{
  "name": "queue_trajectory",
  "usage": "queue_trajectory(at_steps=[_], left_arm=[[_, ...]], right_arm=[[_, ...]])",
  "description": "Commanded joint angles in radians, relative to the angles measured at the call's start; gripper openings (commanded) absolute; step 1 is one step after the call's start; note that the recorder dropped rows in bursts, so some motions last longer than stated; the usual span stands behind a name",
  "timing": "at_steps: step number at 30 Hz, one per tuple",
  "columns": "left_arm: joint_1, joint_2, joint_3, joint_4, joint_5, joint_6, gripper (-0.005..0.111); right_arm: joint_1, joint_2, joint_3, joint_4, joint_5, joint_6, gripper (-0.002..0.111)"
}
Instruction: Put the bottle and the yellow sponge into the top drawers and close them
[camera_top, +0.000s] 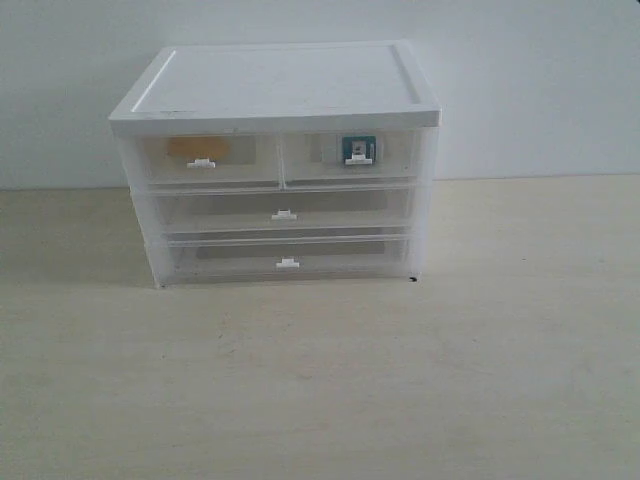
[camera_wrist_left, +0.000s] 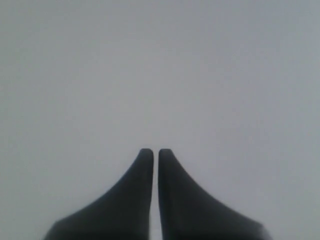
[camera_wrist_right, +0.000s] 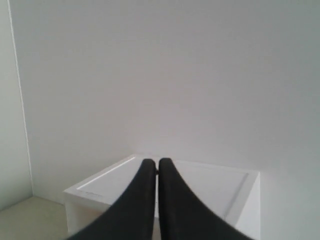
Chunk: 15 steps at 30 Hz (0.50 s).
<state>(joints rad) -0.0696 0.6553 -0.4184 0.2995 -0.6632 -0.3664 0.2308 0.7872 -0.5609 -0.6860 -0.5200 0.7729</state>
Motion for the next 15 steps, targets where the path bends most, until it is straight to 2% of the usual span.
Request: queue_trajectory(at_steps=[1, 7, 15], left_arm=[[-0.002, -0.120, 0.065, -0.106, -0.016, 0.072, 0.004], [0.000, -0.245, 0.116, -0.108, 0.115, 0.072, 0.004], [0.000, -0.398, 0.275, -0.108, 0.135, 0.052, 0.004]], right_arm=[[0.000, -0.129, 0.054, 0.023, 0.068, -0.026, 0.000], [0.000, -0.363, 0.146, 0.026, 0.159, -0.017, 0.000], [0.000, -0.656, 0.289, 0.024, 0.277, 0.040, 0.000]])
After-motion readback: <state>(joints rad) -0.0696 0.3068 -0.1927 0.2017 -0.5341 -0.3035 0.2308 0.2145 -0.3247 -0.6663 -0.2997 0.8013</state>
